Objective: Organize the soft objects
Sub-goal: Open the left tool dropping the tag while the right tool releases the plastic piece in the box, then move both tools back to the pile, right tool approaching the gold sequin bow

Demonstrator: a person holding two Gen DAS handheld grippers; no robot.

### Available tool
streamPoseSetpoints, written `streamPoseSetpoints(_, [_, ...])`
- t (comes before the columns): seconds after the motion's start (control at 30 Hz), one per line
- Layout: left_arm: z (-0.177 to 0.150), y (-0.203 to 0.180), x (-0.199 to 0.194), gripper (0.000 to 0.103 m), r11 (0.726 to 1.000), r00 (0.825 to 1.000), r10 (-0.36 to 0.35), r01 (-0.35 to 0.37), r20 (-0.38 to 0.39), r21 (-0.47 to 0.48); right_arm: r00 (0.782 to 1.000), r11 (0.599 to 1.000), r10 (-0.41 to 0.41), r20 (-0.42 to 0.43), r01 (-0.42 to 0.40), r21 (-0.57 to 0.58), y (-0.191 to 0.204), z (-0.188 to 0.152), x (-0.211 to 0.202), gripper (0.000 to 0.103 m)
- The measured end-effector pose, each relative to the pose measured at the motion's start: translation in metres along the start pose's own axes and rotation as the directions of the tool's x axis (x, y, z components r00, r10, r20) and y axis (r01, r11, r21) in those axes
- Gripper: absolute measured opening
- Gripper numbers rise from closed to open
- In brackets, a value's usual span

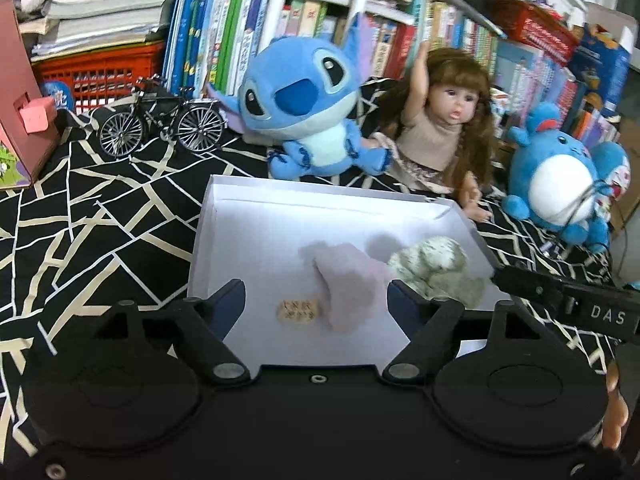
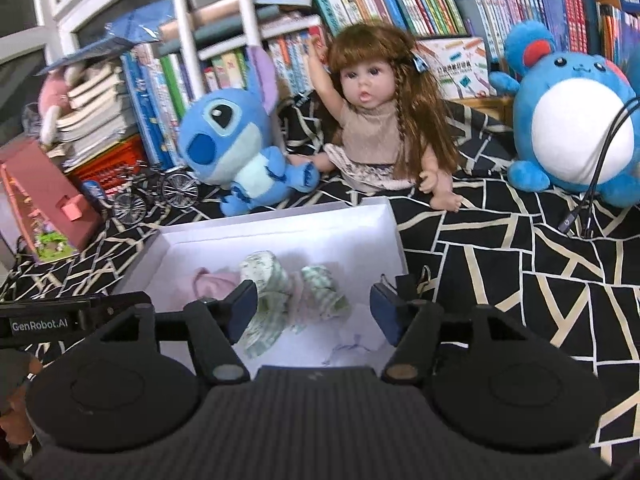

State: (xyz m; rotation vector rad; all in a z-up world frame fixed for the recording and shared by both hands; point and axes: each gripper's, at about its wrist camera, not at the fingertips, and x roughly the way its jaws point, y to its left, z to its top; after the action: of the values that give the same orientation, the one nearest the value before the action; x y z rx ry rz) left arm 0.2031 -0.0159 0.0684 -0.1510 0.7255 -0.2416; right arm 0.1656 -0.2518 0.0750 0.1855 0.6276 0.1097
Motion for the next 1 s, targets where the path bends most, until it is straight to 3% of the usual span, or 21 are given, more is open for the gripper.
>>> streamPoseSetpoints(0.5, [-0.049, 0.005, -0.061, 0.084, 0.999, 0.996, -0.04, 0.038, 0.081, 0.026, 0.991, 0.977, 0.093, 0.095, -0.073, -0.199, 0.031, -0.04, -0.056, 0.09])
streamPoseSetpoints(0.67, [-0.065, 0.01, -0.075, 0.084, 0.999, 0.994, -0.036, 0.032, 0.1, 0.035, 0.985, 0.966, 0.126, 0.121, -0.094, -0.24, 0.038, -0.056, -0.07, 0.098])
streamPoseSetpoints(1.0, [-0.095, 0.017, -0.101, 0.086, 0.999, 0.99, -0.026, 0.02, 0.141, 0.045, 0.973, 0.938, 0.181, 0.146, -0.126, -0.324, 0.051, -0.087, -0.093, 0.103])
